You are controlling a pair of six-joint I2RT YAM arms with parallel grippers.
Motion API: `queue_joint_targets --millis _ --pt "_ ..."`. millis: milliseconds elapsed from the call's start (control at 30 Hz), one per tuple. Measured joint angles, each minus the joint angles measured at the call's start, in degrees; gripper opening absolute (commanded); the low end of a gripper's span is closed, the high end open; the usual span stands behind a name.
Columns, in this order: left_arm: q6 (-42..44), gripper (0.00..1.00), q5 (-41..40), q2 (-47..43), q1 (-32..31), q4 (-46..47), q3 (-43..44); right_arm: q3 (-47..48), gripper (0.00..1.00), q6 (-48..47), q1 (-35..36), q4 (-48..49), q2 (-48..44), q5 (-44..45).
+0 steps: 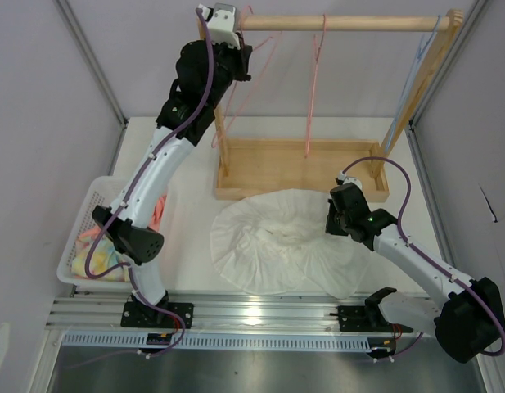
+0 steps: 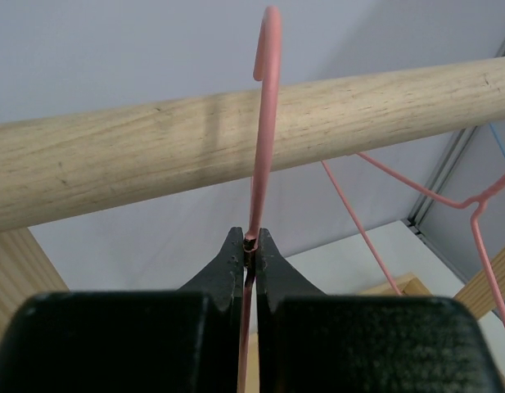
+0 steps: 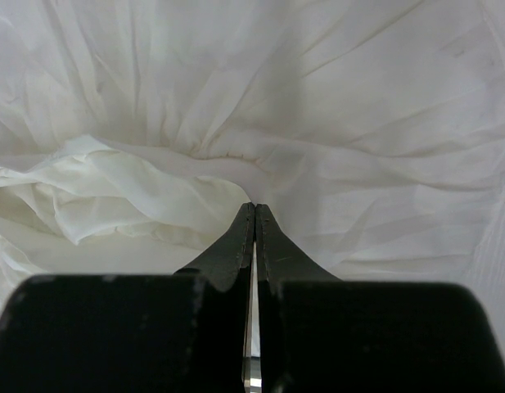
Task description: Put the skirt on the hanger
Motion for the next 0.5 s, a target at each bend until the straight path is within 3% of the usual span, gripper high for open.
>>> queue_joint_targets --millis 200,500 --pt "0.11 0.00 2.25 -0.39 0.50 0.13 -0.46 0.00 0.00 -0.17 -0.04 0.02 0.28 0.00" --pt "1.01 0.00 7.19 -7.85 1.18 5.09 -9.92 0.00 0.00 -0.17 -0.15 0.39 1.05 -0.15"
